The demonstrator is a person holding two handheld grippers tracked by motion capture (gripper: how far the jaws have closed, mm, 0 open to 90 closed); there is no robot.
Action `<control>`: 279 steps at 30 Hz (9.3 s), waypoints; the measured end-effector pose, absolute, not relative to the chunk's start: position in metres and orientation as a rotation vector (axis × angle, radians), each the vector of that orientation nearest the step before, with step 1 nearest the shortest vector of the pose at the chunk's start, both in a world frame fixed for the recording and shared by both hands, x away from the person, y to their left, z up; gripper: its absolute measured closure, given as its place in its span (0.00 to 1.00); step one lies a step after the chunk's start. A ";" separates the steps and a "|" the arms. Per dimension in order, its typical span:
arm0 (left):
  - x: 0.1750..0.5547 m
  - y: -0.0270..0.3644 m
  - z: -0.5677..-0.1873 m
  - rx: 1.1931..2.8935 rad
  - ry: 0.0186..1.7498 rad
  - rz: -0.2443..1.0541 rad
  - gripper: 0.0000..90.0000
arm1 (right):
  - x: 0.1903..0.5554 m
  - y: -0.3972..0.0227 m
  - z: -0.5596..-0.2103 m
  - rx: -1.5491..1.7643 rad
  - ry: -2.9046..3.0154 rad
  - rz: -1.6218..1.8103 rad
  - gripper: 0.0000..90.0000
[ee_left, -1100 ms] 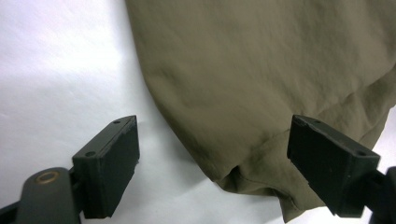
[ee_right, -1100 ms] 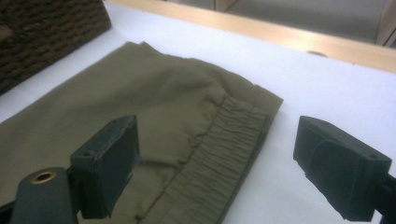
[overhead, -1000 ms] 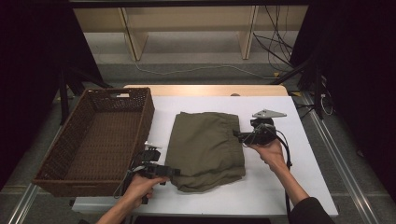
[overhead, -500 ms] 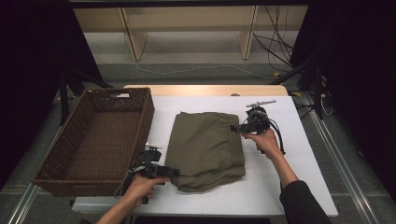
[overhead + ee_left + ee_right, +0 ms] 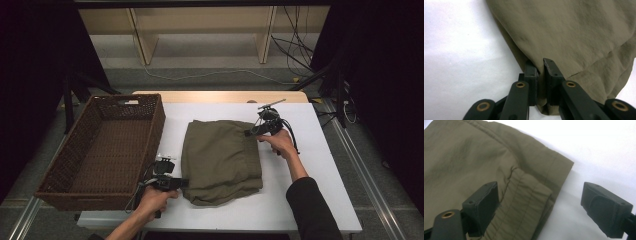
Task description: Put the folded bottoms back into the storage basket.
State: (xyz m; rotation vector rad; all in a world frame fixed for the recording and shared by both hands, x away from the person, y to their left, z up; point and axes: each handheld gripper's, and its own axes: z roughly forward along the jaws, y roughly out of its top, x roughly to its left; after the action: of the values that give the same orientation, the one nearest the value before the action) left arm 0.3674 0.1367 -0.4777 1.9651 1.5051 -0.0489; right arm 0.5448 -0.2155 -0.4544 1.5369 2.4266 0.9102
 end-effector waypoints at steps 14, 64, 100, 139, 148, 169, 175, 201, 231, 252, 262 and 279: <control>0.367 0.135 -0.477 1.958 1.492 -0.038 0.93 | 0.562 -0.200 -0.472 1.575 2.500 0.809 0.14; 0.357 0.150 -0.413 1.716 1.324 0.003 0.96 | 0.538 -0.208 -0.391 1.585 2.380 1.191 0.91; 0.359 0.198 -0.358 1.550 1.246 0.068 0.96 | 0.541 -0.171 -0.334 1.503 2.300 1.390 0.91; 0.357 0.277 -0.336 1.329 1.291 0.084 0.96 | 0.558 -0.095 -0.293 1.435 2.312 1.415 0.91; 0.354 0.297 -0.331 1.300 1.295 0.106 0.96 | 0.559 -0.073 -0.287 1.418 2.320 1.446 0.91; 0.348 0.357 -0.319 1.187 1.312 0.074 0.96 | 0.557 -0.027 -0.275 1.371 2.333 1.500 0.91; 0.344 0.375 -0.316 1.146 1.320 0.076 0.96 | 0.556 -0.011 -0.274 1.360 2.344 1.511 0.91; 0.328 0.426 -0.312 1.012 1.334 0.087 0.96 | 0.548 0.043 -0.266 1.307 2.383 1.542 0.91; 0.316 0.469 -0.321 0.949 1.377 0.109 0.96 | 0.538 0.086 -0.276 1.287 2.409 1.542 0.91; 0.312 0.486 -0.331 0.960 1.412 0.103 0.96 | 0.533 0.106 -0.292 1.287 2.442 1.528 0.90; 0.315 0.488 -0.339 0.970 1.442 0.095 0.96 | 0.532 0.114 -0.301 1.286 2.461 1.504 0.90; 0.314 0.493 -0.345 0.959 1.460 0.085 0.96 | 0.532 0.122 -0.311 1.296 2.479 1.496 0.90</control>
State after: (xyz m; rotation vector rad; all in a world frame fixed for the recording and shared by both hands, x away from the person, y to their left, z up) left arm 0.3137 0.4935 -0.3447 0.9594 1.4598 0.0846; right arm 0.5324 0.1218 -0.3106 1.2958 2.4794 1.4957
